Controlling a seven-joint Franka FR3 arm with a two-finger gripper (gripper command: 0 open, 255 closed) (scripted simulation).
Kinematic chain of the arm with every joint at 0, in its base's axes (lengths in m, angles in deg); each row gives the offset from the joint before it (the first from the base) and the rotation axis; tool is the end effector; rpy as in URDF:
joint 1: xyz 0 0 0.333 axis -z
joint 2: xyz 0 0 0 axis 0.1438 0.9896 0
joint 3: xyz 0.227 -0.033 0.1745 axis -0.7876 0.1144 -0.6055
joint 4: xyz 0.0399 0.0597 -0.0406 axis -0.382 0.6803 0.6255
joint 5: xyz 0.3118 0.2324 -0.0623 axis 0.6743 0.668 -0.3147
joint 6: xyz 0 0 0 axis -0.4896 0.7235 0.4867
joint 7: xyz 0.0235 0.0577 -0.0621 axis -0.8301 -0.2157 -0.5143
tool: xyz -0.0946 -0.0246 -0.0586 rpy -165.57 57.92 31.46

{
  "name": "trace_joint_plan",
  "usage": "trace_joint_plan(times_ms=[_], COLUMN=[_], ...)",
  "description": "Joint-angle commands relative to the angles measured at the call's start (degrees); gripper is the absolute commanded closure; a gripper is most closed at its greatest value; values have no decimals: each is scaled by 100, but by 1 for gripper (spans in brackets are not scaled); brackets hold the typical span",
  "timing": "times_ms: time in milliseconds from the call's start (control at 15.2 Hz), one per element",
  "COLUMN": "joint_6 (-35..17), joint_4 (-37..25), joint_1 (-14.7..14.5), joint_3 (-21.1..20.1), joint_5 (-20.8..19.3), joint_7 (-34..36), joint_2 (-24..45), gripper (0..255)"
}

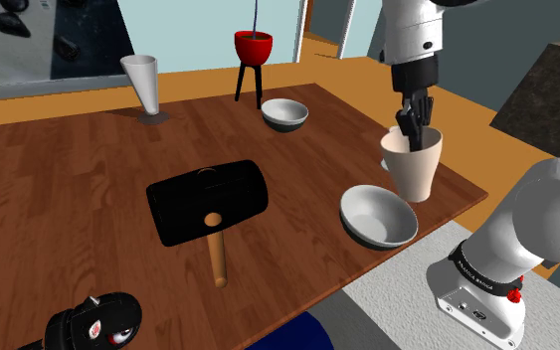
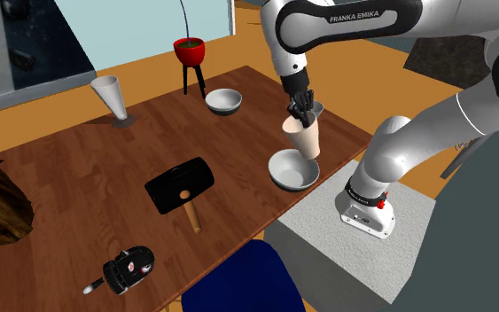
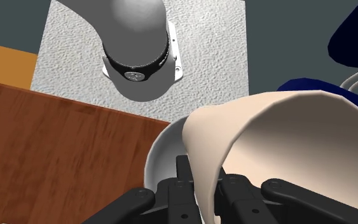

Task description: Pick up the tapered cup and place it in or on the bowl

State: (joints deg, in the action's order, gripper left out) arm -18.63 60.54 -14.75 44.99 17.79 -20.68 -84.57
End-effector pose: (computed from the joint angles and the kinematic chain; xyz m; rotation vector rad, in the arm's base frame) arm 0.3245 0.0969 0.4694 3.0396 0.1705 -0.7583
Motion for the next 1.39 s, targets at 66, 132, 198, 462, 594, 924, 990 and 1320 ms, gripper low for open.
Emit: trace_joint_plan(times_ms=[66,132,198,462,594,924,990,1320], joint_6=[256,421,635,333,180,-206,-284,-682], joint_4=[-322,-563,-885,-558,-403,-30,42,385], joint_1=[3,3,4,0,-1,-6,-7,-11], joint_3=[7,6,3,-15,-24,-50,-55,-83], joint_5=[-2,1,5,11,14,24,27,40], joint_7=[32,61,100,75,63,35,29,3], joint_2=[67,141,246,222,220,233,240,295], gripper=[255,255,255,255,255,255,255,255])
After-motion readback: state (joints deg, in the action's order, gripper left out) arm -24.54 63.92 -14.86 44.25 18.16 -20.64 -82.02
